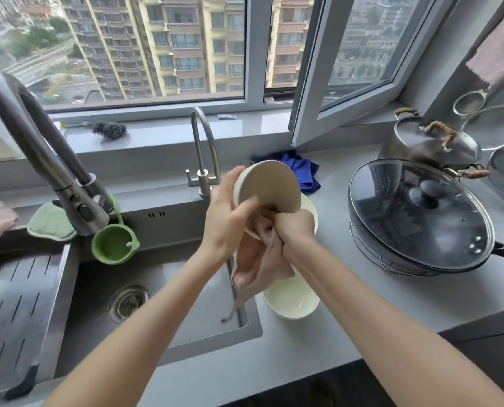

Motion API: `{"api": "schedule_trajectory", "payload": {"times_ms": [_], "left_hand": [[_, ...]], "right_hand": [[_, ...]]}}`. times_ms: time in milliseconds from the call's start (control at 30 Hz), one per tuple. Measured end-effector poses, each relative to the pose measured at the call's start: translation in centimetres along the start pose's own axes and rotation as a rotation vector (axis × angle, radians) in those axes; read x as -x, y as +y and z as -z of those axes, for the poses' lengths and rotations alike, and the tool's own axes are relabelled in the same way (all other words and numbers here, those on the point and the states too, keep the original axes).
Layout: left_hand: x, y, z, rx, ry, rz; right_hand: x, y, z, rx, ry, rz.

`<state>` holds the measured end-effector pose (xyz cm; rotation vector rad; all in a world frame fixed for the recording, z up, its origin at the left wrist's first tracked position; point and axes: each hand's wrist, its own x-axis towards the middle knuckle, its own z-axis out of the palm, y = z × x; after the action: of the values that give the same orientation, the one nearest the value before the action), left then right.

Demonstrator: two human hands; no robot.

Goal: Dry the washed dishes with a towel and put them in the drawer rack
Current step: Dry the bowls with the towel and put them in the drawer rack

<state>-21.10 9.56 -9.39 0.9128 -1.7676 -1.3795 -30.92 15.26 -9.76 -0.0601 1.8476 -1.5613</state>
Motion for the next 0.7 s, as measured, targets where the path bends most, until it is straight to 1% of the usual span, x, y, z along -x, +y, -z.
{"api": "schedule_trajectory", "payload": {"times_ms": [33,100,167,200,233,267,300,333,367,400,433,467,500,533,567,600,633,667,700], "left_hand": [[-0.7,0.0,0.8,-0.004,-0.110,0.040],[-1.6,0.3,2.1,-0.018,-0.362,0.089],[-1.6,0.7,2.7,-0.045,-0.608,0.112],[-1.1,0.7,2.7,-0.069,-0.685,0.110],[-0.5,0.5,2.4,-0.132,-0.704,0.088],[0.1,0.3,1.9,-0.215,-0.654,0.046],[0.4,0.0,1.4,-0.274,-0.543,-0.005],[0.7,-0.1,0.9,-0.279,-0.415,-0.047],[0.8,0.1,0.4,-0.240,-0.293,-0.061],[0.7,0.5,0.0,-0.183,-0.186,-0.063],[0.5,0.9,-0.4,-0.130,-0.096,-0.064],[0.3,1.3,-0.8,-0.099,-0.015,-0.064],[0.2,1.7,-1.2,-0.092,0.056,-0.069],[0.1,1.9,-1.6,-0.097,0.114,-0.076],[0.1,1.8,-2.1,-0.093,0.158,-0.079],[0.1,1.6,-2.4,-0.076,0.188,-0.075],[0.1,1.2,-2.7,-0.043,0.198,-0.061],[0.0,0.9,-2.7,0.006,0.188,-0.043],[0.0,0.5,-2.6,0.068,0.167,-0.006]], "right_hand": [[-0.3,0.0,0.8,0.227,0.021,0.203],[-0.4,0.0,2.2,0.634,-0.046,0.594],[-0.7,-0.6,3.1,1.013,-0.142,0.875],[-0.7,-1.0,3.3,1.182,-0.182,0.971],[-0.8,-1.5,3.3,1.283,-0.222,1.028],[-1.1,-1.8,3.3,1.342,-0.242,1.091],[-1.2,-2.1,3.2,1.297,-0.240,1.101],[-1.5,-2.3,3.3,1.186,-0.219,1.079],[-1.6,-2.4,3.3,0.997,-0.160,0.986],[-1.6,-2.1,3.3,0.813,-0.090,0.876],[-1.3,-1.9,2.9,0.622,-0.036,0.714],[-1.1,-1.3,2.4,0.405,-0.013,0.484],[-1.0,-0.6,1.6,0.158,-0.020,0.210],[-0.9,-0.1,0.9,-0.076,-0.059,-0.038],[-0.9,0.5,0.1,-0.262,-0.093,-0.198],[-0.9,1.0,-0.5,-0.366,-0.095,-0.276],[-0.9,1.3,-0.7,-0.381,-0.081,-0.292],[-0.8,1.4,-0.4,-0.330,-0.056,-0.263],[-0.5,1.4,0.1,-0.211,0.000,-0.191]]}}
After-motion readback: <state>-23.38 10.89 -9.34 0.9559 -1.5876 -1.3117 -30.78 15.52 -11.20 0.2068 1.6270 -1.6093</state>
